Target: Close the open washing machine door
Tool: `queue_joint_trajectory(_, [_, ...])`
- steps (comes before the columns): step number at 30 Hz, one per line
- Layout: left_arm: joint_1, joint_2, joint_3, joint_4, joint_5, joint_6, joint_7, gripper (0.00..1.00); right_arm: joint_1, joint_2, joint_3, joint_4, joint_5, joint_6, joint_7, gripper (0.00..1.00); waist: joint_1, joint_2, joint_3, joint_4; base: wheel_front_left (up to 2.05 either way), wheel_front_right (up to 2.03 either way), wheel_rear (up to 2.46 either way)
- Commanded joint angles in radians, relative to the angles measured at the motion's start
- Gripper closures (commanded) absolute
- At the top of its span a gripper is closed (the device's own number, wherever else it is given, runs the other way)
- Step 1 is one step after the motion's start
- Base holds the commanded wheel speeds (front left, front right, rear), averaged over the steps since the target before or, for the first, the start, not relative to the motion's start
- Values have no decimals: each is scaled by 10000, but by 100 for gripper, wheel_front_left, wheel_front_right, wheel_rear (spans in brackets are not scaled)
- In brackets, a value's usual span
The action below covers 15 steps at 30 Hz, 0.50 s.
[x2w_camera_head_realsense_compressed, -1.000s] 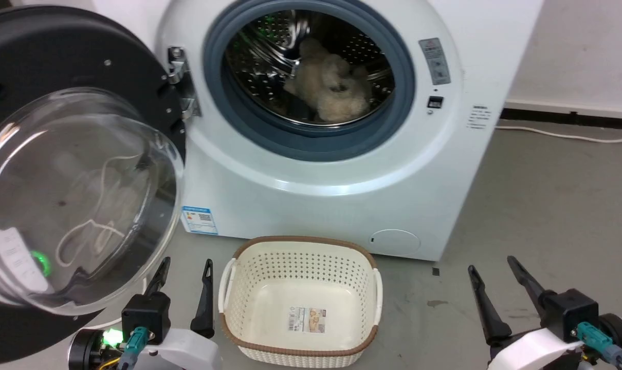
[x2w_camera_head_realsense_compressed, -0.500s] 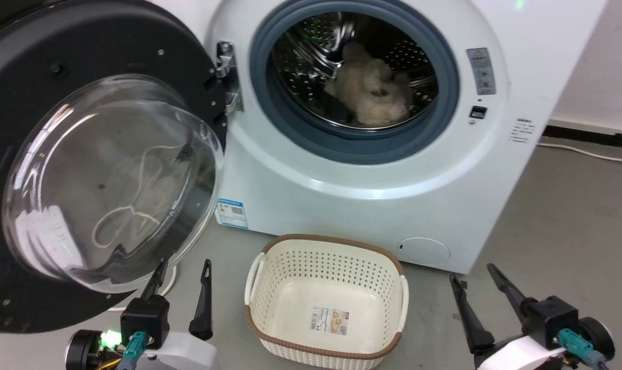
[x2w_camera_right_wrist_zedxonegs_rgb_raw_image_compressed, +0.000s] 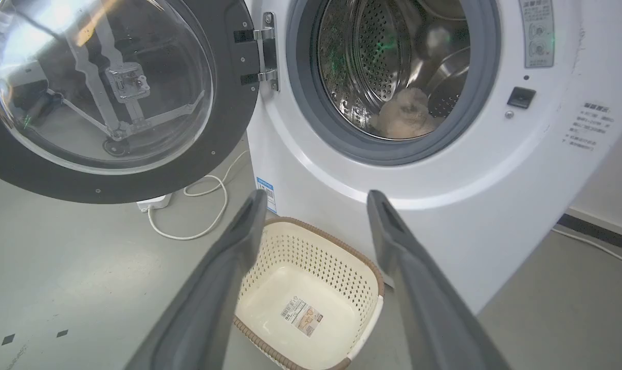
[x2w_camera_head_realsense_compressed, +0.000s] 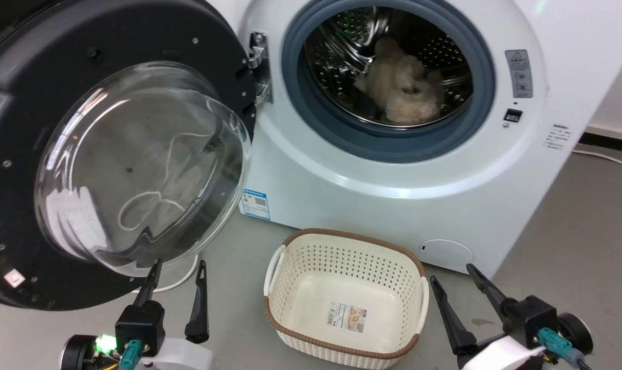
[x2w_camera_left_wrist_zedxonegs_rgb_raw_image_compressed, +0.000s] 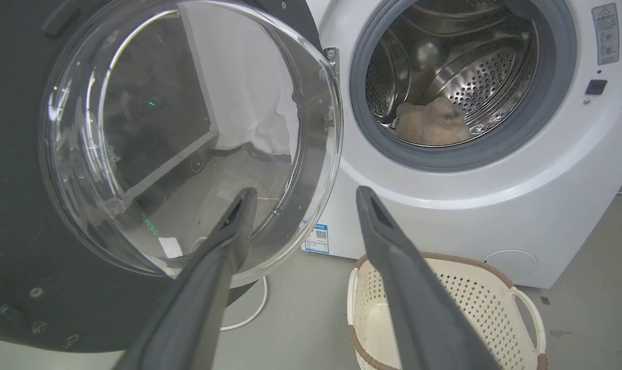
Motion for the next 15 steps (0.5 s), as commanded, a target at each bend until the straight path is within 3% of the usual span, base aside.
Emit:
queue_joint_trajectory(1, [111,73,3,-80,-57,70,-118,0,-231,17,93,92,104,3,-113,0,0,0,12,106,0,0,0])
queue_joint_trajectory(15, [246,160,32,-266,-76,229,-452,0,-462,-55,519,550,113,5,-447,0,0,0,13,776,0,0,0])
